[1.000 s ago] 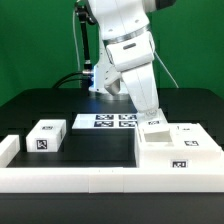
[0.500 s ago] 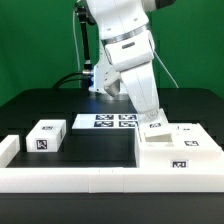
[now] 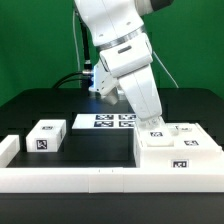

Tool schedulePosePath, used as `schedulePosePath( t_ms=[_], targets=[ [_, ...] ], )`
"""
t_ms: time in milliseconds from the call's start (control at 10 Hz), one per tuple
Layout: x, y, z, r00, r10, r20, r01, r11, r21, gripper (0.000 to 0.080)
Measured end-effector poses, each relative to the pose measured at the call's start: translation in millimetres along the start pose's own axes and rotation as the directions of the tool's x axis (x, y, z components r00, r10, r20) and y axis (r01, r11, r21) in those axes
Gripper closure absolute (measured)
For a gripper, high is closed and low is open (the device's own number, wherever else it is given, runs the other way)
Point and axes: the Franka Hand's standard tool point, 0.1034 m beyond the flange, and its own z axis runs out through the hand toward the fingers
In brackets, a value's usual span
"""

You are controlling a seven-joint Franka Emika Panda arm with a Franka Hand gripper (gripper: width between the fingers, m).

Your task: Assemble cabinet

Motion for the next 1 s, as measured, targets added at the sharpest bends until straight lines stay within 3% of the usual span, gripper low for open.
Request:
schedulePosePath(
  t_ms=[300,500,700,1000],
  targets=[
    [0.1,0.3,0.0,1.0,0.0,0.0,0.0,1.0,0.0,0.0735],
    [5.8,16.2,-1.1,1.0,-0.003,-0.016,0.003,1.0,-0.003,0.0735],
    [11.0,41.4,-1.7,0.999,0.006,-0.033,-0.007,1.0,-0.028,0.0735],
    [8.9,44.5,0.5,0.999,0.016,-0.035,-0.016,1.0,-0.011,0.0735]
  ],
)
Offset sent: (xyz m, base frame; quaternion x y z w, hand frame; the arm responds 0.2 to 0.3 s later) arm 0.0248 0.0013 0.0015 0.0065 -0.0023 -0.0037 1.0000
